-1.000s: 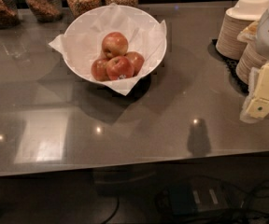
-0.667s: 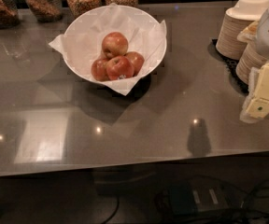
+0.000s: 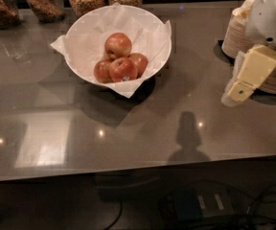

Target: Pick apple from white bowl

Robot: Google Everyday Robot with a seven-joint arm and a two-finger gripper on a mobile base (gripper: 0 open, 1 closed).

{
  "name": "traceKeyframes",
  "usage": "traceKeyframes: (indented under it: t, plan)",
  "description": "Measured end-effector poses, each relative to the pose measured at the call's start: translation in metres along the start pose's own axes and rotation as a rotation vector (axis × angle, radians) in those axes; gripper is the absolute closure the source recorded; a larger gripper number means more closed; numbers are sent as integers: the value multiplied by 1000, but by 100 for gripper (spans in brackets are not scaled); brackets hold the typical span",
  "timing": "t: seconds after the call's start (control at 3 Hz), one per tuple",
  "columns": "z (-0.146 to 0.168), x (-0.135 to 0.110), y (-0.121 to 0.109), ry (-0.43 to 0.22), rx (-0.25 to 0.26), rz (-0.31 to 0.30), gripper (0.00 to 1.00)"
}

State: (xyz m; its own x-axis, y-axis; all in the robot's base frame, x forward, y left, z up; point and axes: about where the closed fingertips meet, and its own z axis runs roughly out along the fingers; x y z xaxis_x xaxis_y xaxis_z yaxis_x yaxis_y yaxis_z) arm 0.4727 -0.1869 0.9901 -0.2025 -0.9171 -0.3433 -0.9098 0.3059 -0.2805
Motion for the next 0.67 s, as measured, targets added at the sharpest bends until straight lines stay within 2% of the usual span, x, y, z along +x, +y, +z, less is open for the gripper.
traceKeyframes:
  t: [0.33, 0.67]
  plan:
    - [9, -25, -17, -64, 19, 25, 0]
    - [27, -68, -45, -126, 25, 51, 0]
